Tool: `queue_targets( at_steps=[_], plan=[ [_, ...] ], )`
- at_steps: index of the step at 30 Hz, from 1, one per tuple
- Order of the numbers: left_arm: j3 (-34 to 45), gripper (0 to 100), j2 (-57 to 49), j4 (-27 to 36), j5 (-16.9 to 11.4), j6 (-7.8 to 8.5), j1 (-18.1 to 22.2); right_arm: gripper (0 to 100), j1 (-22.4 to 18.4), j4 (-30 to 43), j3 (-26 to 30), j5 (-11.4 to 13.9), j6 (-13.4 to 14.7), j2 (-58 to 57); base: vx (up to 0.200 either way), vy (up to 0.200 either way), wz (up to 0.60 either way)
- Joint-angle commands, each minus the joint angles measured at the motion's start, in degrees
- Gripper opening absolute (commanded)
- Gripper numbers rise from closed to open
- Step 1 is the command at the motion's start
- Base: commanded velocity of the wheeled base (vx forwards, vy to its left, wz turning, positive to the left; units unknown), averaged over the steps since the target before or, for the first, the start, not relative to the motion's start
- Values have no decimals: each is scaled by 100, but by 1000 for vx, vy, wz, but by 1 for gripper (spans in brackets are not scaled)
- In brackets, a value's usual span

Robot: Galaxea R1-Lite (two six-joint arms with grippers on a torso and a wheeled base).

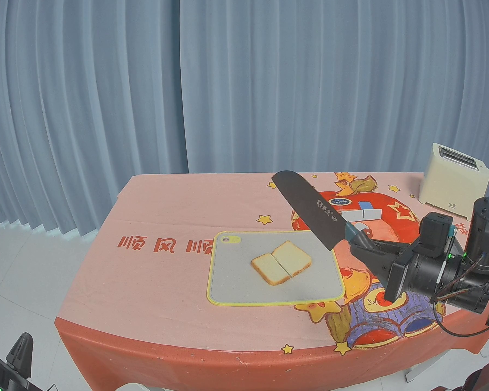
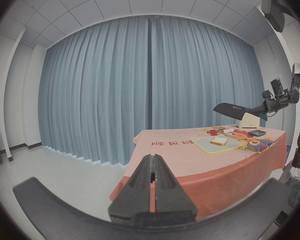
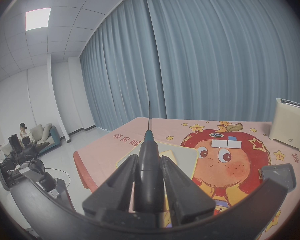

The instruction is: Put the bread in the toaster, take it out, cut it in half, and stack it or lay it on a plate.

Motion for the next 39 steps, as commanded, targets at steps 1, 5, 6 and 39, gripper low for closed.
queue_targets(
  at_steps=[1, 5, 6, 39],
  plan=[
    [101, 0, 34, -3, -2, 6, 0, 0, -9, -3, 23, 3, -1, -58, 0, 0, 0],
    [101, 0, 42, -3, -2, 6, 0, 0, -124, -11, 6, 30, -1, -58, 0, 0, 0],
    [101, 0, 34, -3, -2, 6, 0, 0, -124, -11, 6, 30, -1, -58, 0, 0, 0],
    [101, 0, 34, -3, -2, -2, 0, 0, -176, -64, 59, -41, -10, 214, 0, 0, 0]
  ],
)
